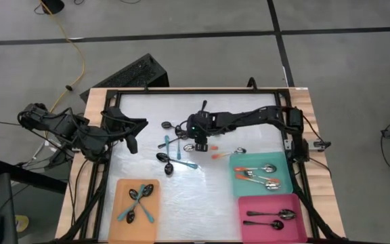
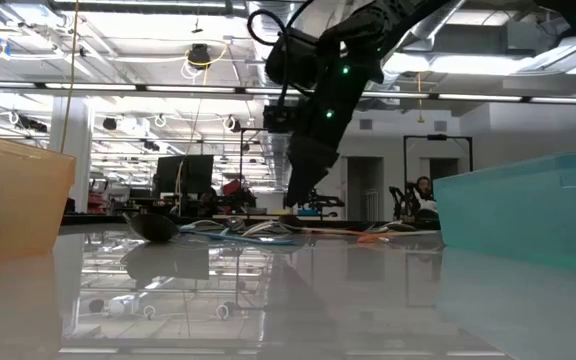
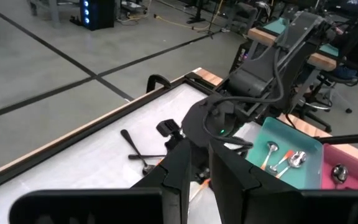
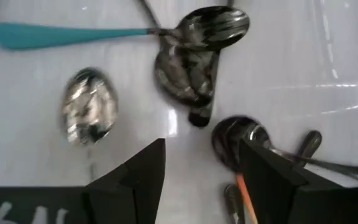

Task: Sort silverware by color (type)
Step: Put the black spoon into the pink bin

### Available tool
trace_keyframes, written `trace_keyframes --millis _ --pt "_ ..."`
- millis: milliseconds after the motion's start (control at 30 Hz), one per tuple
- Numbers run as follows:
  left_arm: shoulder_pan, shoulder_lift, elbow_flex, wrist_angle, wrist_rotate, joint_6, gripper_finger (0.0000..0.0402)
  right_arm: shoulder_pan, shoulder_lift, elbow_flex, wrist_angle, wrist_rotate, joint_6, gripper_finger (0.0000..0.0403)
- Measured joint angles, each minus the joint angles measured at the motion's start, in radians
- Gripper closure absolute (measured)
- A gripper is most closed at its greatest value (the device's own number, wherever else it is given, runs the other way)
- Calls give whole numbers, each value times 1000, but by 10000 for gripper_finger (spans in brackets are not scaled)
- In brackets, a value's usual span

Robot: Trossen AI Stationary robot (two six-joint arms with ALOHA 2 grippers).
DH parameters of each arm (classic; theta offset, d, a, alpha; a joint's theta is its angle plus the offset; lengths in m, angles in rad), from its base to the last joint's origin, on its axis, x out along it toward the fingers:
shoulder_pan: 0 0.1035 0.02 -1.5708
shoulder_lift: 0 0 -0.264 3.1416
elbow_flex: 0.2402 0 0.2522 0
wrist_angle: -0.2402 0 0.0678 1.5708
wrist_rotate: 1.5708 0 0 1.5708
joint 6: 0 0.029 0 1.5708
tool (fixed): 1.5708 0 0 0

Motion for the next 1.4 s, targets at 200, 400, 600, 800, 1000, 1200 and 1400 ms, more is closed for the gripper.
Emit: trace_keyframes --millis 200,400,600,800,1000,1200,1400 --pt "0 0 0 0 0 -2 359 -21 52 4 38 46 -11 188" --pt "0 0 0 -3 -1 0 359 -28 97 0 53 148 -26 205" --pt "-1 0 0 -6 2 -1 359 -26 110 -2 52 164 28 321" --pt "-1 0 0 -7 7 -8 359 -27 111 -1 34 235 52 385" --pt "-1 0 0 -7 9 -10 359 -1 93 -3 -6 230 59 394" --pt "-1 0 0 -6 9 -17 359 27 0 -5 10 159 70 397" --pt "-1 0 0 -6 10 -38 359 34 -141 -5 48 -20 144 399"
